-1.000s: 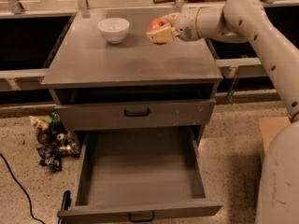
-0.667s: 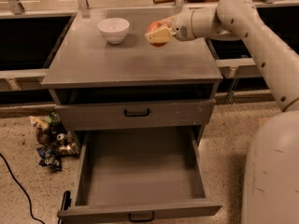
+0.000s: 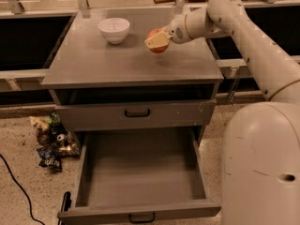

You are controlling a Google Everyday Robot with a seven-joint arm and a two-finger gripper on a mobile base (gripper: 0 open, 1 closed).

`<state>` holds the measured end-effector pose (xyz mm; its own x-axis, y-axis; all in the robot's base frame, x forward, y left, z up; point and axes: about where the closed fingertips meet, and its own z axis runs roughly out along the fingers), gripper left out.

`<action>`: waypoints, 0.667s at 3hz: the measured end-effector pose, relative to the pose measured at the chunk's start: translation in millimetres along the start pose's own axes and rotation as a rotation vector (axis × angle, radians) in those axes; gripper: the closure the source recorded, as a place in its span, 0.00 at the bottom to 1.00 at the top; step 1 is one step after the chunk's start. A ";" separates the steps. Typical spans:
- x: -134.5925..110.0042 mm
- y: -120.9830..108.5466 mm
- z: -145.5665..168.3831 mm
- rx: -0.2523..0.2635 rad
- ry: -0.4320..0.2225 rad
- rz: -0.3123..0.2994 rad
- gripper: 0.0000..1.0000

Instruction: Pick apple from middle drawer and place on counter

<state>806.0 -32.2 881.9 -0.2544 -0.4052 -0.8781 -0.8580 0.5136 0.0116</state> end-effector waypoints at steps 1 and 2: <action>12.9 -3.4 10.3 -0.007 0.011 0.033 1.00; 19.4 -4.0 16.8 -0.017 0.012 0.050 0.81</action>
Offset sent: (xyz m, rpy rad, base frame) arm 0.0090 -0.0024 -0.0323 0.0284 0.0689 -0.0195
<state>812.0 -29.4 856.8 -0.3028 -0.3886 -0.8702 -0.8514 0.5207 0.0638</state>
